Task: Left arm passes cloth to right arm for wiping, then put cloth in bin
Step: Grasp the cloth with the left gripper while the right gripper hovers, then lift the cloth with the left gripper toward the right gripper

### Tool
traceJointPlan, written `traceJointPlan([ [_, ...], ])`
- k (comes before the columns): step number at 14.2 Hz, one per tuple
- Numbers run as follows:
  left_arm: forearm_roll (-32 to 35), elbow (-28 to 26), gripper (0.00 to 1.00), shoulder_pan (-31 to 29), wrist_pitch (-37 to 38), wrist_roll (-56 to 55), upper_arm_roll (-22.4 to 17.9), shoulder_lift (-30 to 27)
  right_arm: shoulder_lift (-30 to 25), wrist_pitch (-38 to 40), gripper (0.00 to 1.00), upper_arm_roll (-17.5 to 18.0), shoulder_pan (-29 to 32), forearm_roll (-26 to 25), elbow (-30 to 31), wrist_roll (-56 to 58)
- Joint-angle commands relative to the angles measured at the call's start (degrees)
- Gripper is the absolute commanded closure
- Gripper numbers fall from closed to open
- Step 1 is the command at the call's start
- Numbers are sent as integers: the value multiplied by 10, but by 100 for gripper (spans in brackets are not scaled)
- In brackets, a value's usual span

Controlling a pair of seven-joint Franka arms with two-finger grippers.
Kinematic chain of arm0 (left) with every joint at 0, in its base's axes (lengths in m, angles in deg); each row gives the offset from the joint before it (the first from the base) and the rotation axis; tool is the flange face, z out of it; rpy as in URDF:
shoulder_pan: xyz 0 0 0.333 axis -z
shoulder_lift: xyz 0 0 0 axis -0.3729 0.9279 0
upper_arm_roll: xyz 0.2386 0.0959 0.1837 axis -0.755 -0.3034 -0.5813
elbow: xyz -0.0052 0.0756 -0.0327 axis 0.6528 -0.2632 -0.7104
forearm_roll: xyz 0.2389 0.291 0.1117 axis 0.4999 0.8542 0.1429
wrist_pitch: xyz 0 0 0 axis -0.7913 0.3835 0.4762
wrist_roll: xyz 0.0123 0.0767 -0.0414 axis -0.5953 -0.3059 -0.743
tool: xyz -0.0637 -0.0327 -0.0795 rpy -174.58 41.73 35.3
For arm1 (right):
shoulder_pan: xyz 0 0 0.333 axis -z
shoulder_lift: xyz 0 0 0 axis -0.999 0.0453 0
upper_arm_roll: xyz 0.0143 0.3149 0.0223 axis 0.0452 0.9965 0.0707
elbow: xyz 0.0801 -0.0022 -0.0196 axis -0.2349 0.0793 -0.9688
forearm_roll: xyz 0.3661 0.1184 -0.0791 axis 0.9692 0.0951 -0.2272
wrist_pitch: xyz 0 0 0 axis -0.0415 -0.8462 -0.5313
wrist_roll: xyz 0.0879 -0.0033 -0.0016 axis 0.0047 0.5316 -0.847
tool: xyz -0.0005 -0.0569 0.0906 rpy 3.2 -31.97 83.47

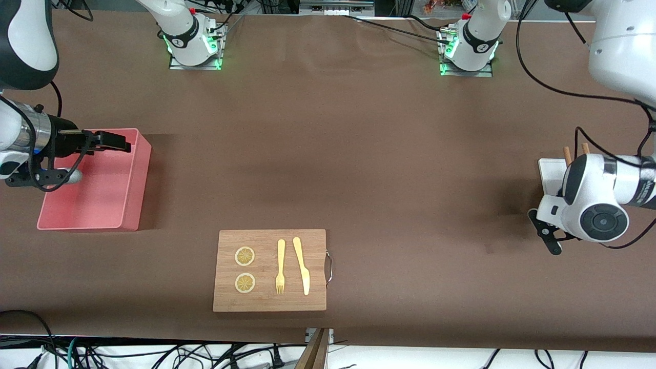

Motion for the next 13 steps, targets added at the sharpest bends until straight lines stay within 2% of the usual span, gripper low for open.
traceJointPlan([
  [1,-78,-8,100,-7,37,17,15,-72,9,-7,0,0,-8,10,-9,-7],
  [5,-134,-5,100,-4,89,16,25,-147,17,-15,0,0,-17,10,-8,-8],
  [7,-200,14,100,-4,104,15,32,-182,21,-20,0,0,-26,10,-8,-22],
  [10,-260,62,100,6,114,0,60,-190,28,-34,0,0,-52,10,-8,-85],
  [11,-279,66,100,10,113,-37,73,-188,30,-43,0,0,-60,10,-8,-99],
  [13,-283,93,100,52,110,-148,80,-183,38,-56,0,0,-76,10,-8,-128],
])
